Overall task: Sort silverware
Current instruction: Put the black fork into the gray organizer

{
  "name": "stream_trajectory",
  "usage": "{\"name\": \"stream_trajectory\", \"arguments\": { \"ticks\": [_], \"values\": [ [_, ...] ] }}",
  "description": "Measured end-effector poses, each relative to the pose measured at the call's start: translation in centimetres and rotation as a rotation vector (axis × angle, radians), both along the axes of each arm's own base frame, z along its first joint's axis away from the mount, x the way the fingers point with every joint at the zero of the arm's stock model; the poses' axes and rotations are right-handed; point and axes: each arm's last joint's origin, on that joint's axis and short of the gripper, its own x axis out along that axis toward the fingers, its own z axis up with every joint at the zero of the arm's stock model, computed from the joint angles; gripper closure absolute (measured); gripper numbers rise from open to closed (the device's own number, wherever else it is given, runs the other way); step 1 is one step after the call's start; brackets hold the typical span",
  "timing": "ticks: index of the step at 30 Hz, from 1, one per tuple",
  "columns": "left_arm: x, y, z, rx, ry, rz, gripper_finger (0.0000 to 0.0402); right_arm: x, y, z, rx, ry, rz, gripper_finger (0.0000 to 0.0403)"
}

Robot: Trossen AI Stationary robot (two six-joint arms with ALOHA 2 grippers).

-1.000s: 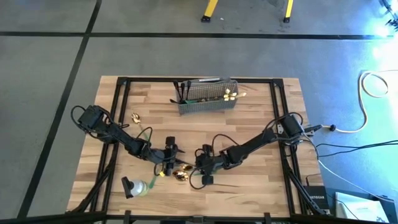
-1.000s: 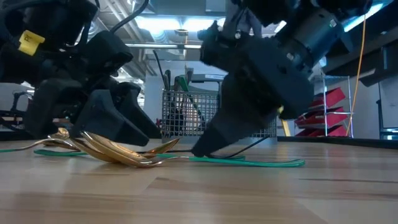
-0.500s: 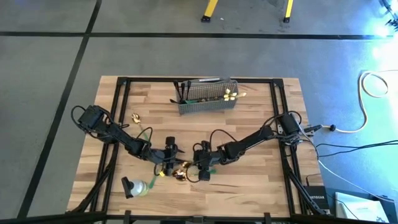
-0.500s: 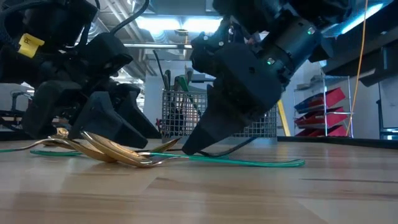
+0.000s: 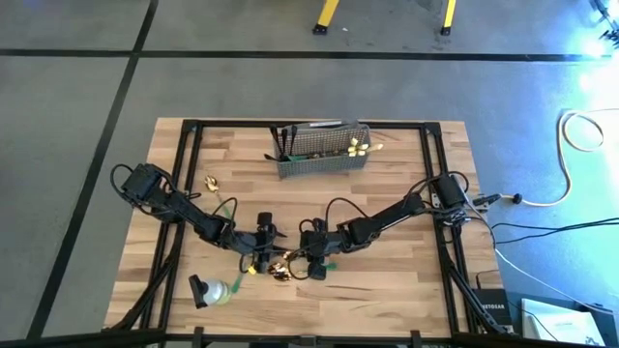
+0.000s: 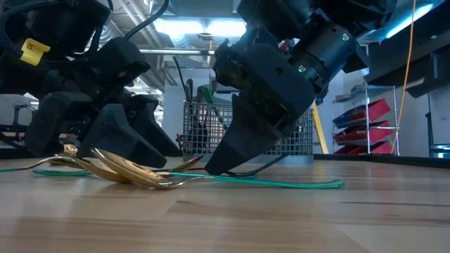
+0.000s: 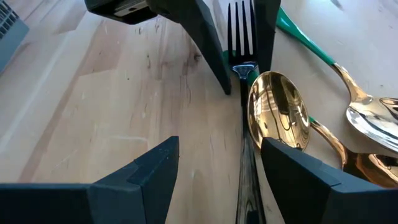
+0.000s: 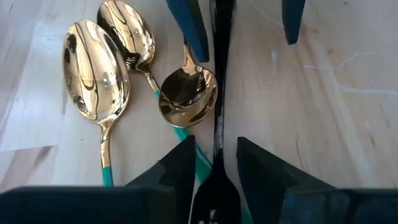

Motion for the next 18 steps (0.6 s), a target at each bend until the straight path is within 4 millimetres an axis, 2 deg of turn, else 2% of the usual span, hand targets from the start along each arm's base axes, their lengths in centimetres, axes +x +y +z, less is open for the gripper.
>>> {"name": "stream_trajectory", "arguments": {
  "ticks": [9, 18],
  "values": [
    [0.2, 0.5, 0.0, 0.004, 0.002, 0.018, 0.0188, 0.7, -0.4, 0.6, 0.048, -0.006, 0.003, 0.0304],
    [0.3, 0.8, 0.0, 0.005, 0.003, 0.029, 0.0189, 0.7, -0.4, -1.3, 0.007, 0.045, -0.013, 0.0304]
  ]
}}
